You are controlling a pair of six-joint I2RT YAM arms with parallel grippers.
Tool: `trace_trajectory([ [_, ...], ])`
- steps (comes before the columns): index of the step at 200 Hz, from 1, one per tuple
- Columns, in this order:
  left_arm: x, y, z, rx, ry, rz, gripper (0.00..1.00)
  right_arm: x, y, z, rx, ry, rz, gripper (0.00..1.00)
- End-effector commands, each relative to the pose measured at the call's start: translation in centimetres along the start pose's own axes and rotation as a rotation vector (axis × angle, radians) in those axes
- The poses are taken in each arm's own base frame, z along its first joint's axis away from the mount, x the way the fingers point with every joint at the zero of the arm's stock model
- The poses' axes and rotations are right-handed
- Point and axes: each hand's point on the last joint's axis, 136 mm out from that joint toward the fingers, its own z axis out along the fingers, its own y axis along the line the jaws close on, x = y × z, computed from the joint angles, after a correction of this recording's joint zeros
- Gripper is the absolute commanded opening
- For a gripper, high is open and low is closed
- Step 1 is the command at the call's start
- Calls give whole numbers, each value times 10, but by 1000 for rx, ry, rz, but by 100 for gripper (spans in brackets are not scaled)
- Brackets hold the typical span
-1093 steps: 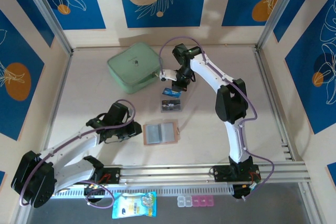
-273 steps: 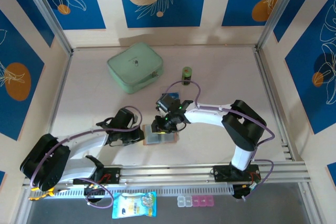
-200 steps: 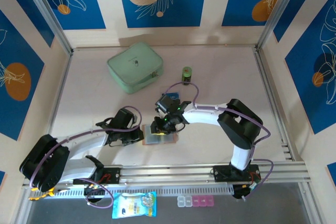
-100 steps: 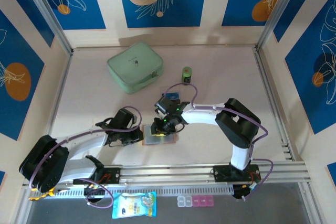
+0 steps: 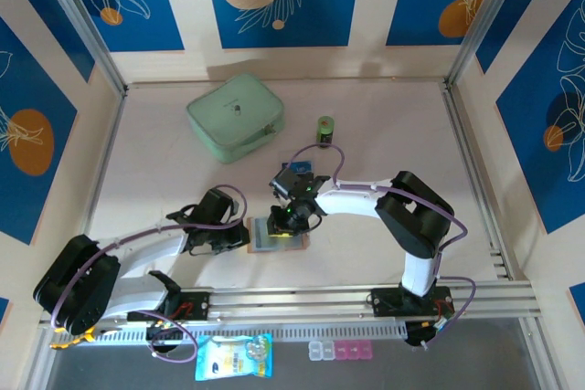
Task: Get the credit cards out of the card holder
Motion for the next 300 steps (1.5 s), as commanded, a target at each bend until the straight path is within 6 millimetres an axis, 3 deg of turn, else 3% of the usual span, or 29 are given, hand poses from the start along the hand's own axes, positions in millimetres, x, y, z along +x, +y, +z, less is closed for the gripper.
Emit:
trace_trajectory([
  [1, -2, -3, -7, -16, -8, 14, 11, 5, -4, -1, 7, 14, -2, 26],
  [63, -20, -34, -31, 69, -89, 34, 20, 7, -8, 2, -10, 19, 8, 24],
  [125, -22, -57, -22, 161, -60, 11, 23, 8, -11, 4, -36, 15, 24, 23],
  [210, -18, -57, -1, 143, -13, 3, 31, 9, -14, 7, -105, 23, 49, 22],
  [300, -16, -57, 8, 137, 1, -8, 31, 9, -16, 9, -144, 30, 57, 22],
])
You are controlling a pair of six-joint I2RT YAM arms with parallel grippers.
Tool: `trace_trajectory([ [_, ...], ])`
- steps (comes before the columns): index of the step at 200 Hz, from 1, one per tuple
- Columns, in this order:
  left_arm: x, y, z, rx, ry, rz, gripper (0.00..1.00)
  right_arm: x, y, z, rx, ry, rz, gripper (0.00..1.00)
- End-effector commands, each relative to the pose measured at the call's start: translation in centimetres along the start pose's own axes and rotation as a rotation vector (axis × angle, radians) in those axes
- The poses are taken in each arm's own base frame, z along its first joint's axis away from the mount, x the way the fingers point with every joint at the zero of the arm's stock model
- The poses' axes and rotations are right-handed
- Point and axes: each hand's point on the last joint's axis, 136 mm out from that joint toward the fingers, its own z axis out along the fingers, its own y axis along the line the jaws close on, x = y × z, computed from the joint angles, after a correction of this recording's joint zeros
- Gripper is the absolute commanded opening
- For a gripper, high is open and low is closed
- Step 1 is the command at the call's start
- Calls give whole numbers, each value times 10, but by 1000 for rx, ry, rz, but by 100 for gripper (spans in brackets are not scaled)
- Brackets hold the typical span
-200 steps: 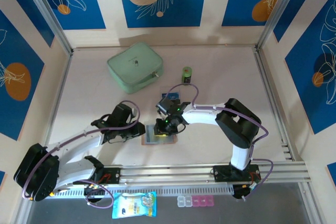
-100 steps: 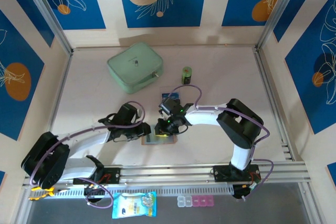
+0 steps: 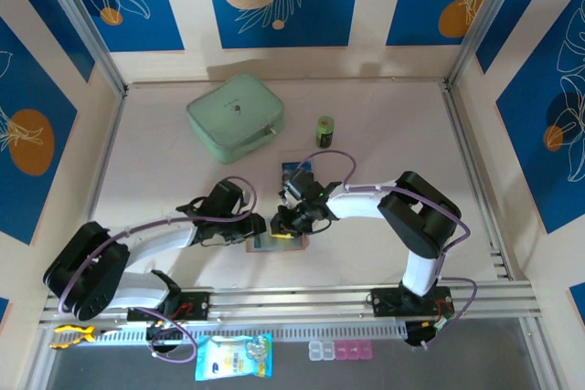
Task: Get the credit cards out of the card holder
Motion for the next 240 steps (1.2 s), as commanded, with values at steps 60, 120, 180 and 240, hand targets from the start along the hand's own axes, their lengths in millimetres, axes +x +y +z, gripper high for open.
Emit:
trace_trajectory([
  [60, -3, -20, 3, 43, 9, 4, 28, 7, -5, -7, 2, -4, 12, 22],
  [120, -7, -37, -7, 60, -2, 25, 29, 0, 2, -36, 31, -68, -14, 22],
  [180, -7, -61, -8, 90, 13, 59, 35, -7, 5, -70, 48, -147, -23, 23],
  [240, -7, -81, 5, 96, 44, 92, 45, -11, -4, -107, 30, -218, 12, 24],
])
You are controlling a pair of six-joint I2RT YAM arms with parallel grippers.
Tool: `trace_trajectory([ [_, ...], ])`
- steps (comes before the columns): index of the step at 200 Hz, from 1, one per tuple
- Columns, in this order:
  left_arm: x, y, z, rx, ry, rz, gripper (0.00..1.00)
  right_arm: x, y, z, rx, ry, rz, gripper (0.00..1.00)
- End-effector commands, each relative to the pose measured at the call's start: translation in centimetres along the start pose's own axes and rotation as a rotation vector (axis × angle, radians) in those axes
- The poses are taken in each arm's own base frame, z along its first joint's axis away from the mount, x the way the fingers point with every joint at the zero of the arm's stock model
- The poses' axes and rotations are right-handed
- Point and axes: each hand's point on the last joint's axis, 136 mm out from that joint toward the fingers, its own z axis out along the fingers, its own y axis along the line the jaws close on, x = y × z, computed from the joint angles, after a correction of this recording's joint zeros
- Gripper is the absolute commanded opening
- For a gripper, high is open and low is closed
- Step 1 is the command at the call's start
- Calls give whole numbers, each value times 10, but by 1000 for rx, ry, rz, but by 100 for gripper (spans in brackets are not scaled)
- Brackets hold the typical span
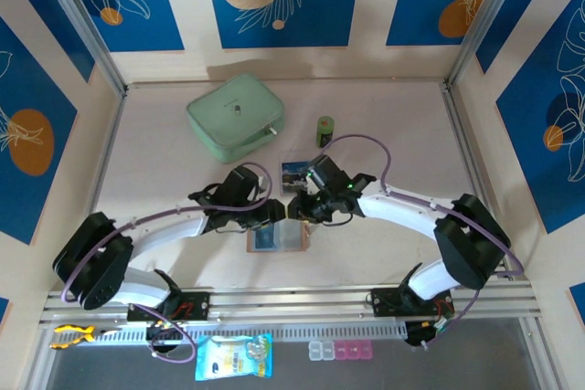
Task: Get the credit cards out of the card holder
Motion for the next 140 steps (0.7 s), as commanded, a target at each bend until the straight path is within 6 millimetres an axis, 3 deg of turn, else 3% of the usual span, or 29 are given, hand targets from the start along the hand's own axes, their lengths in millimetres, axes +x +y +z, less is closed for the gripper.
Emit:
trace_trajectory([
  [1, 4, -12, 6, 7, 36, 16, 45, 1, -8, -17, 7, -17, 9, 24],
  [71, 5, -26, 30, 19, 79, 36, 50, 4, -27, -39, 0, -49, 49, 24],
  [140, 3, -25, 35, 5, 81, 54, 51, 5, -26, -36, -10, -32, 57, 24],
])
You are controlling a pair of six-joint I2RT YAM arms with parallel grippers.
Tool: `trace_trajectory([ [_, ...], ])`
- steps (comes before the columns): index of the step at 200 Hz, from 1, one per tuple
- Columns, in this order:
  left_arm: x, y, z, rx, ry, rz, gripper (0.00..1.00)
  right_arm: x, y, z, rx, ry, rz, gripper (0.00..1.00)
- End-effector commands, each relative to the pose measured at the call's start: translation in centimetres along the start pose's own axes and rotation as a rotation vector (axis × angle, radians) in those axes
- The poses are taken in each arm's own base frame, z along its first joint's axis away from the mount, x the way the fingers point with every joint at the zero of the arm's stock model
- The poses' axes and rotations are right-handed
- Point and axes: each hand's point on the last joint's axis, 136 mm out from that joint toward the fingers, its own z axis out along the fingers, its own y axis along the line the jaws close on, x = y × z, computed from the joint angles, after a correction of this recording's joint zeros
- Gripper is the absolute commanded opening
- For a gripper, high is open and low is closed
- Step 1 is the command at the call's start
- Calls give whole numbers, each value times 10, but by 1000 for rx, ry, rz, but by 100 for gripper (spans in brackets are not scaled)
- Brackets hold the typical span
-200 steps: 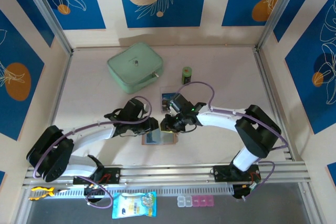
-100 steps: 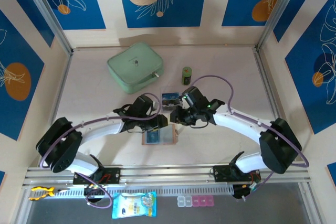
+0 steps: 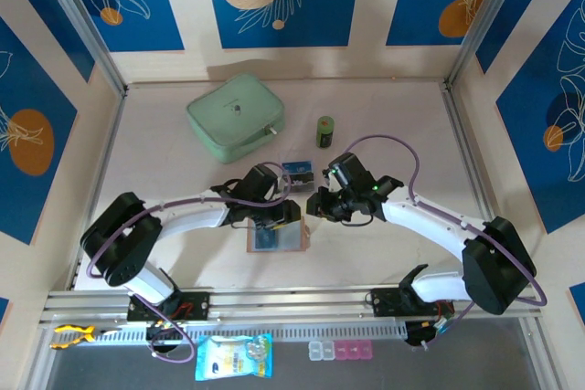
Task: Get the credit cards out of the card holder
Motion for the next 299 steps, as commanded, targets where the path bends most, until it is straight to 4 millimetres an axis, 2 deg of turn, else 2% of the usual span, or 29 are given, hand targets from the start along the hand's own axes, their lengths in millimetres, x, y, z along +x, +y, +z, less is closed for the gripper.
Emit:
trace_trajectory([
  [1, -2, -12, -1, 22, 1, 31, 51, 7, -1, 0, -11, 34, -2, 24],
  [48, -2, -5, -8, 16, -21, 33, 50, 8, 6, 9, -14, 57, -8, 24],
  [99, -4, 13, -22, 8, -57, 5, 47, 10, 17, 24, -5, 90, -29, 24],
  [203, 5, 71, -54, -53, -118, -91, 33, 21, 46, 65, 7, 181, -80, 23],
  [262, 13, 92, -54, -66, -97, -123, 19, 33, 49, 92, 12, 243, -78, 23],
  [299, 16, 98, -51, -70, -87, -131, 14, 39, 41, 102, 28, 265, -70, 23],
])
